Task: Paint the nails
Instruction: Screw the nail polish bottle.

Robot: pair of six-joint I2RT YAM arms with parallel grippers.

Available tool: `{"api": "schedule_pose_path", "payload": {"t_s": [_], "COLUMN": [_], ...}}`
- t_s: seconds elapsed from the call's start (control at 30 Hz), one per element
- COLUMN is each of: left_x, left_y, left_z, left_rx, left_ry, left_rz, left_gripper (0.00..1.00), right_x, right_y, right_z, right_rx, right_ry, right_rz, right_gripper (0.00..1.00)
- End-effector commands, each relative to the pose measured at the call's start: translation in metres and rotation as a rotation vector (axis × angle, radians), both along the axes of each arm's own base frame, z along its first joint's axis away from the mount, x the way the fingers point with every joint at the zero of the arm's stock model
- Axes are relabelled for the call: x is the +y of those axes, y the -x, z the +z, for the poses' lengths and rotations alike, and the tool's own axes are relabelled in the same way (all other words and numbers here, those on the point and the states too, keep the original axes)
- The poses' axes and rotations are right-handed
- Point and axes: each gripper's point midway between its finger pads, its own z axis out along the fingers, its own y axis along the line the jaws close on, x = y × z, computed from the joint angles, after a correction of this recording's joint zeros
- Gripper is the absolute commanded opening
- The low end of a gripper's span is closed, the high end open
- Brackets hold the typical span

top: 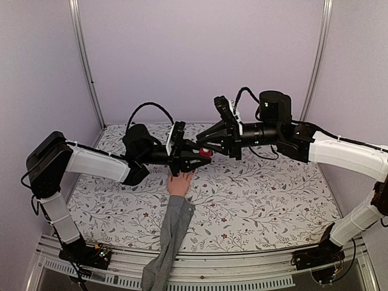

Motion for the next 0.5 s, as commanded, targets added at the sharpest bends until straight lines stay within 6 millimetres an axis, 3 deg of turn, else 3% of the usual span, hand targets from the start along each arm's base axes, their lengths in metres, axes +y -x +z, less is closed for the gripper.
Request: {"api": "schedule_pose_path", "payload": {"t_s": [0.0,0.47], "left_x": [0.001,0.011], "left_y": [-0.010,-0.038], "left_z": [0.014,0.034], "left_rx": [-0.037,-0.113], "left_ry": [0.033,0.100], "left_rz": [0.073,0.394], "left_gripper": [0.00,0.00], "right_x": [0.002,0.000], "right_y": [-0.006,-0.031], "right_z": [0.004,0.006], "right_rx": [0.021,0.047], "right_ry": [0.006,-0.012], "right_rz": [-0.023,-0.173], "right_gripper": [0.00,0.00]}}
